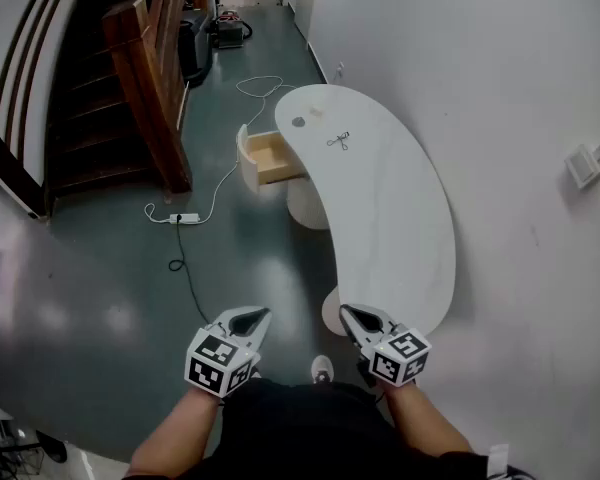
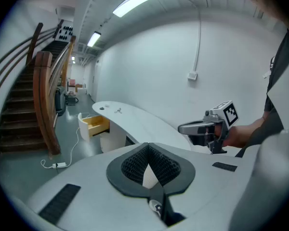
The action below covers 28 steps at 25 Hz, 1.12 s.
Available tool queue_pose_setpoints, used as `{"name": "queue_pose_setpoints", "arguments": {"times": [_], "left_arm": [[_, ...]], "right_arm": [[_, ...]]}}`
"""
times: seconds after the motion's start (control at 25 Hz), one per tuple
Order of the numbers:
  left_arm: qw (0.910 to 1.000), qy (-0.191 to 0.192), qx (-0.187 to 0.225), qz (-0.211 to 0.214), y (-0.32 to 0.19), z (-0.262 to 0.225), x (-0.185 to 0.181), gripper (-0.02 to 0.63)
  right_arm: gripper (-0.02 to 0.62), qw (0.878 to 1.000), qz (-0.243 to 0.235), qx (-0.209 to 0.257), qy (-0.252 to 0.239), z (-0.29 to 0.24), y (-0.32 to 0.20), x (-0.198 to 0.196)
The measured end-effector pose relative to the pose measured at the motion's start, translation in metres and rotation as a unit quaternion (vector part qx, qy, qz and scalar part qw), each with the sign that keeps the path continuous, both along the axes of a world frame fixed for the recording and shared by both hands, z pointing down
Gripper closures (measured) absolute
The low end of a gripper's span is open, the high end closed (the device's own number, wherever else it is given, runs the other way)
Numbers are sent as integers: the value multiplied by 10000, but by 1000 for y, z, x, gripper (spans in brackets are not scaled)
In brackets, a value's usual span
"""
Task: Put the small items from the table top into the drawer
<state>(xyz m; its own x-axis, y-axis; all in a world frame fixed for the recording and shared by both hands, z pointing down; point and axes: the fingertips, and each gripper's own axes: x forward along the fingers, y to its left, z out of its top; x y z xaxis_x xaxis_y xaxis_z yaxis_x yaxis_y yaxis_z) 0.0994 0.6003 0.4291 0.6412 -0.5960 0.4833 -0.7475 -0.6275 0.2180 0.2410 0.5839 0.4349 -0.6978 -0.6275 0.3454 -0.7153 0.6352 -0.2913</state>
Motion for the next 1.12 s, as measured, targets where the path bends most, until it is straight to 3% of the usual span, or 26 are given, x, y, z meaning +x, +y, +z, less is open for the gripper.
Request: {"name": "queue_pose_setpoints", "arguments": {"times": [0.36, 0.52, 0.72, 1.12], "left_arm": [[10000, 8, -1, 72, -8, 0, 1, 592], [9999, 37, -3, 154, -10, -1, -4, 592], [9998, 24, -23, 210, -10, 1, -20, 592], [9992, -55, -15, 398, 3, 9, -73, 592]], "right_arm": [[597, 10000, 50, -12, -34, 2, -7, -2], [597, 9994, -73, 74, -338, -10, -4, -15], [597, 9992, -245, 153, -279, -11, 5, -44], [597, 9996, 91, 138, -221, -4, 20, -88]]}}
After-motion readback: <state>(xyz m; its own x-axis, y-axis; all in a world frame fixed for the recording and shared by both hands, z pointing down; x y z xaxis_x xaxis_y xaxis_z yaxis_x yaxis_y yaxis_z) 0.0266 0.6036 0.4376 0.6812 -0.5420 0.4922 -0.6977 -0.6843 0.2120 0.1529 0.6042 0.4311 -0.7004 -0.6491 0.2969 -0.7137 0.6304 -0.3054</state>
